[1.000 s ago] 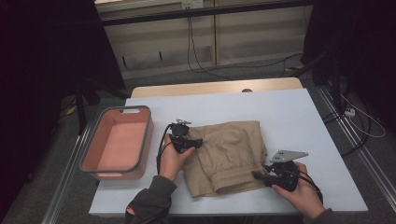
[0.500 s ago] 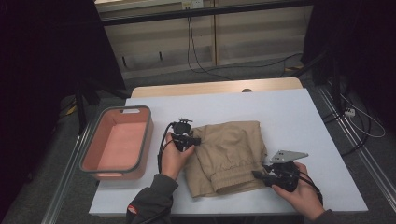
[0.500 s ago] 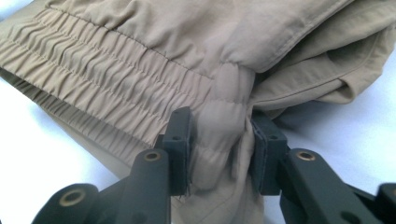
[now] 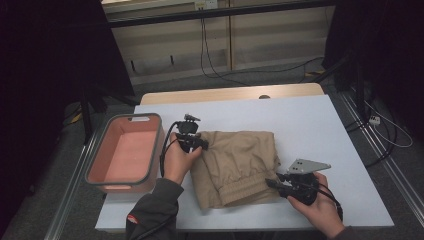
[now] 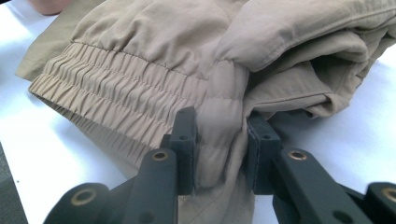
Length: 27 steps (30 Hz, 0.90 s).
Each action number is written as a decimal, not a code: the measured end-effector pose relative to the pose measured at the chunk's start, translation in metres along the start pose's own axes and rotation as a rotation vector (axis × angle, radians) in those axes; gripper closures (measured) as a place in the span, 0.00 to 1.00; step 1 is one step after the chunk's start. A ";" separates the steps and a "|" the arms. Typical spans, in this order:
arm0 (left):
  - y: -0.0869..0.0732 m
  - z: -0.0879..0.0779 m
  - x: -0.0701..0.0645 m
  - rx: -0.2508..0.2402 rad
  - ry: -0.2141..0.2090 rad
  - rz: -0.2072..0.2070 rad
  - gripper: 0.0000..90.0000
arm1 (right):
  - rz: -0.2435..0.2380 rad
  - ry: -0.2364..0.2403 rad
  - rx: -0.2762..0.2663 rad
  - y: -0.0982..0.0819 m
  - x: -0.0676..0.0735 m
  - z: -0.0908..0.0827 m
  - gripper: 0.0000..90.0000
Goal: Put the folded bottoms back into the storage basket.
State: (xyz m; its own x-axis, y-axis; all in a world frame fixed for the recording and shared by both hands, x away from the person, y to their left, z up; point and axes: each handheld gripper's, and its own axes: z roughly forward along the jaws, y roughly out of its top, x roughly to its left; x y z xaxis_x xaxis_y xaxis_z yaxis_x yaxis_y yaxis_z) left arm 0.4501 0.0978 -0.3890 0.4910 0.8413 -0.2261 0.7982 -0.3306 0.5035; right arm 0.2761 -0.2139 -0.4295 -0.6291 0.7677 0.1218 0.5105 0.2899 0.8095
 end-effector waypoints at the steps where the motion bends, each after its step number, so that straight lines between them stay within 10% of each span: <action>1: 0.002 -0.002 0.001 0.008 0.001 -0.001 0.89 | -0.003 -0.001 -0.003 0.001 0.001 0.001 0.77; 27: 0.040 -0.052 0.007 0.116 0.063 -0.023 0.90 | -0.028 0.024 -0.095 0.020 0.022 0.012 0.77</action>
State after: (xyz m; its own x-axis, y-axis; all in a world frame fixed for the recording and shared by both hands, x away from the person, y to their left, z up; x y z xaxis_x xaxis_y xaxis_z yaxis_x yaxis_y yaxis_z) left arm 0.4672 0.1129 -0.3270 0.4521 0.8733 -0.1816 0.8457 -0.3550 0.3985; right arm 0.2796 -0.1849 -0.4171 -0.6568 0.7459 0.1109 0.4351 0.2548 0.8636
